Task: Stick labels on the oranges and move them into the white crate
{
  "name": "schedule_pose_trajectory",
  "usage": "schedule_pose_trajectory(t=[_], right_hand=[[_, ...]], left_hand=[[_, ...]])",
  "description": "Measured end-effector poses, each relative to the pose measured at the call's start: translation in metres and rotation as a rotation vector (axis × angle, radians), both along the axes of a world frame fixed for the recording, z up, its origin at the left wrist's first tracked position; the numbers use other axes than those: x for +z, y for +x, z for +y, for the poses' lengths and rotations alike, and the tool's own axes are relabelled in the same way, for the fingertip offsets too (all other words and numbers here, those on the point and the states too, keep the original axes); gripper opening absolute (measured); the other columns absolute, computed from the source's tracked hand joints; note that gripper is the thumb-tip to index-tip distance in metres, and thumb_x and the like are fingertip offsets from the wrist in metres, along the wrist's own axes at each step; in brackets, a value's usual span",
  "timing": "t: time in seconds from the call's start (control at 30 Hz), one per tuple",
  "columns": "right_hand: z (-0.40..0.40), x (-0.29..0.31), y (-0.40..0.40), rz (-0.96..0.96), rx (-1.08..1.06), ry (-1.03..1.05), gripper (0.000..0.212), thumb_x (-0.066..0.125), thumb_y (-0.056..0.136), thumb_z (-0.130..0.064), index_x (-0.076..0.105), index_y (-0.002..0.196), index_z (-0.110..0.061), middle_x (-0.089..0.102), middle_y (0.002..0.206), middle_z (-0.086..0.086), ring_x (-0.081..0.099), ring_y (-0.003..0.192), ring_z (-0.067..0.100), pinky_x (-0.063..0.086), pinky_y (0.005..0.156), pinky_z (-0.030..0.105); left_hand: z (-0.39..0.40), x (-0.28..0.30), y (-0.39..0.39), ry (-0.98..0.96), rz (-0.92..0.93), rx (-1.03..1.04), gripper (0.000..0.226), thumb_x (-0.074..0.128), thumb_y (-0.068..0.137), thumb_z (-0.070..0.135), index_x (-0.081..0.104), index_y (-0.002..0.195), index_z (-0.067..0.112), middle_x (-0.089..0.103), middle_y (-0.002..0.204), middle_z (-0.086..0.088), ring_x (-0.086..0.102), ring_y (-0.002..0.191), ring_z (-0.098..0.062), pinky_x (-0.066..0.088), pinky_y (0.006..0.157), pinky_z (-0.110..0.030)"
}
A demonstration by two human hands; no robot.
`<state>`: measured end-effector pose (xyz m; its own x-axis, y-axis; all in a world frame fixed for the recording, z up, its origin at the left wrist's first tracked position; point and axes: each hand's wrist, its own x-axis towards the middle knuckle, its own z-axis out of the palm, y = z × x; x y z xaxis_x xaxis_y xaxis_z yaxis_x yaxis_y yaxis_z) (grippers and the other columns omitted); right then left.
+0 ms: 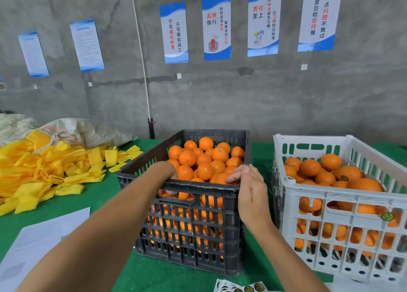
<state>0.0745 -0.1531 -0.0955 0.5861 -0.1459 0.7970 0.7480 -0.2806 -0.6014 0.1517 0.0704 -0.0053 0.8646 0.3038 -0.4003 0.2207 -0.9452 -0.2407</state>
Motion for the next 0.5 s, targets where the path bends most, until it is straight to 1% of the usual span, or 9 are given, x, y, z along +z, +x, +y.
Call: schedule_pose_trajectory(t=[0.13, 0.2, 0.27, 0.3, 0.37, 0.43, 0.5], right_hand=[[-0.0010, 0.0002, -0.0007, 0.004, -0.008, -0.035, 0.057, 0.023, 0.109, -0.032, 0.068, 0.076, -0.018, 0.061, 0.093, -0.017, 0.059, 0.101, 0.010, 0.040, 0.105, 0.054], [-0.0018, 0.0013, -0.0011, 0.022, -0.007, -0.055, 0.058, 0.023, 0.109, -0.033, 0.067, 0.075, -0.018, 0.060, 0.092, -0.016, 0.058, 0.100, 0.010, 0.040, 0.105, 0.053], [-0.0029, 0.0024, -0.0024, 0.035, -0.004, -0.067, 0.058, 0.023, 0.109, -0.034, 0.067, 0.075, -0.018, 0.059, 0.091, -0.014, 0.058, 0.099, 0.011, 0.041, 0.104, 0.051], [-0.0032, 0.0025, -0.0029, 0.034, -0.005, -0.071, 0.059, 0.023, 0.109, -0.035, 0.067, 0.074, -0.018, 0.060, 0.091, -0.013, 0.058, 0.099, 0.011, 0.041, 0.103, 0.051], [-0.0034, 0.0023, -0.0038, 0.033, -0.006, -0.076, 0.059, 0.023, 0.109, -0.035, 0.067, 0.074, -0.017, 0.059, 0.090, -0.013, 0.058, 0.099, 0.011, 0.041, 0.103, 0.050], [-0.0032, 0.0026, -0.0045, 0.039, -0.005, -0.075, 0.058, 0.023, 0.109, -0.034, 0.067, 0.074, -0.018, 0.059, 0.090, -0.013, 0.058, 0.099, 0.011, 0.041, 0.104, 0.051], [-0.0028, 0.0040, -0.0051, 0.045, -0.011, -0.072, 0.057, 0.024, 0.109, -0.032, 0.067, 0.074, -0.018, 0.059, 0.090, -0.014, 0.058, 0.099, 0.011, 0.041, 0.103, 0.051]], left_hand=[[0.0056, -0.0039, -0.0007, -0.059, 0.043, 0.013, 0.063, 0.061, 0.104, 0.033, 0.039, 0.157, 0.007, 0.037, 0.163, -0.014, 0.044, 0.146, -0.033, 0.042, 0.115, -0.042], [0.0062, -0.0035, -0.0015, -0.096, 0.038, -0.001, 0.063, 0.061, 0.104, 0.033, 0.038, 0.158, 0.008, 0.043, 0.157, -0.014, 0.048, 0.142, -0.032, 0.044, 0.113, -0.042], [0.0063, -0.0019, -0.0037, -0.116, 0.027, -0.010, 0.063, 0.062, 0.104, 0.033, 0.038, 0.157, 0.008, 0.050, 0.146, -0.014, 0.052, 0.134, -0.032, 0.046, 0.106, -0.040], [0.0069, -0.0018, -0.0044, -0.124, 0.018, -0.013, 0.065, 0.063, 0.103, 0.035, 0.037, 0.157, 0.008, 0.049, 0.149, -0.015, 0.051, 0.136, -0.033, 0.046, 0.104, -0.041], [0.0083, -0.0026, -0.0040, -0.129, 0.006, 0.001, 0.069, 0.064, 0.102, 0.038, 0.037, 0.158, 0.008, 0.042, 0.159, -0.015, 0.046, 0.143, -0.034, 0.044, 0.111, -0.044], [0.0073, -0.0031, -0.0043, -0.126, 0.005, 0.016, 0.069, 0.065, 0.102, 0.039, 0.039, 0.158, 0.008, 0.040, 0.161, -0.015, 0.044, 0.146, -0.034, 0.042, 0.115, -0.045], [0.0033, -0.0021, -0.0053, -0.111, -0.008, 0.026, 0.064, 0.063, 0.103, 0.038, 0.042, 0.156, 0.010, 0.040, 0.161, -0.012, 0.044, 0.146, -0.032, 0.040, 0.115, -0.043]])
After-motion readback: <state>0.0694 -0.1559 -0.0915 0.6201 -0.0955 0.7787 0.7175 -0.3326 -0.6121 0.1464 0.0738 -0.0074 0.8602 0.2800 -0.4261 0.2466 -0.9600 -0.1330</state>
